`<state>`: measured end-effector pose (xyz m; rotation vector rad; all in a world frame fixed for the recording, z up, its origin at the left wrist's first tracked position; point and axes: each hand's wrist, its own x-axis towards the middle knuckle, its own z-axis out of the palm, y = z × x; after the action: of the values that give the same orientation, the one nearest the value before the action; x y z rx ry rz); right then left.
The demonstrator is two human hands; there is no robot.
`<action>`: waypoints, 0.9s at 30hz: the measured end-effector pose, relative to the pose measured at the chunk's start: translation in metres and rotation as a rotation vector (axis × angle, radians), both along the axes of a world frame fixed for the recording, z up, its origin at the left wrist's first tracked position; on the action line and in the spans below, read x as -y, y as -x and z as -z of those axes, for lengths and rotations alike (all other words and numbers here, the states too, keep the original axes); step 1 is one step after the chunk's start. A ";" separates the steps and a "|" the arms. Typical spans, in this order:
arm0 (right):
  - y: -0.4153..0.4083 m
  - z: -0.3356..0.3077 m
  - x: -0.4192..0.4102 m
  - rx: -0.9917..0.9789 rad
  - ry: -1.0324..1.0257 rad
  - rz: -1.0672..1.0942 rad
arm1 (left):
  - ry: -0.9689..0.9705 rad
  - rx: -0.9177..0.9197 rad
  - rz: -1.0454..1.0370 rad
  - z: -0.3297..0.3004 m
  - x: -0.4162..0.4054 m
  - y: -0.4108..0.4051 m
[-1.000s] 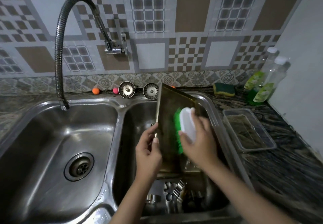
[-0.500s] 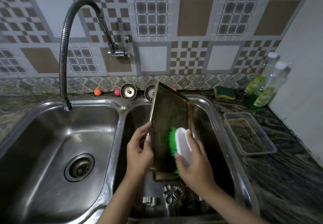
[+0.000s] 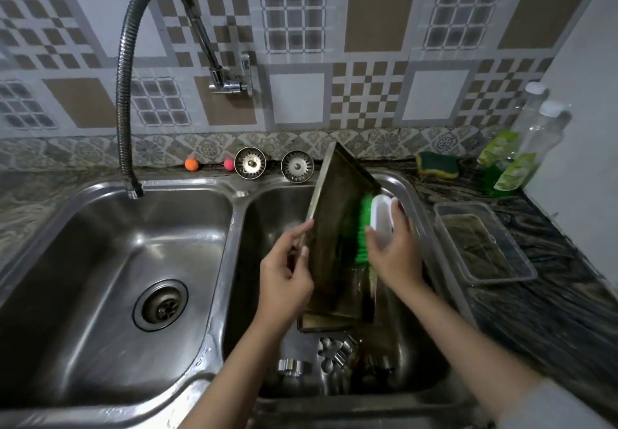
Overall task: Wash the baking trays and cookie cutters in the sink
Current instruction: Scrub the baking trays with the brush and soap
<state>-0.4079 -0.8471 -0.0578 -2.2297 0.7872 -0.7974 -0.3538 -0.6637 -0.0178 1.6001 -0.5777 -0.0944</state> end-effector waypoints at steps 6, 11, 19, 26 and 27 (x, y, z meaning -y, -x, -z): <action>0.009 0.017 -0.025 -0.010 0.057 -0.046 | 0.049 -0.029 -0.098 0.006 0.006 -0.003; 0.024 0.023 -0.028 0.014 0.008 -0.086 | 0.068 -0.031 -0.158 0.009 0.006 -0.007; 0.035 0.005 -0.067 0.133 0.106 -0.205 | 0.214 -0.156 -0.201 0.019 0.014 -0.008; 0.029 -0.007 -0.100 0.198 0.054 -0.147 | 0.242 -0.257 -0.185 0.025 0.022 0.001; 0.030 -0.007 -0.100 0.216 0.072 -0.187 | 0.253 -0.283 -0.179 0.025 0.020 0.002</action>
<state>-0.4380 -0.7469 -0.0511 -2.1949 0.4463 -0.9666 -0.3556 -0.6842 -0.0425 1.3551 -0.2159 -0.1069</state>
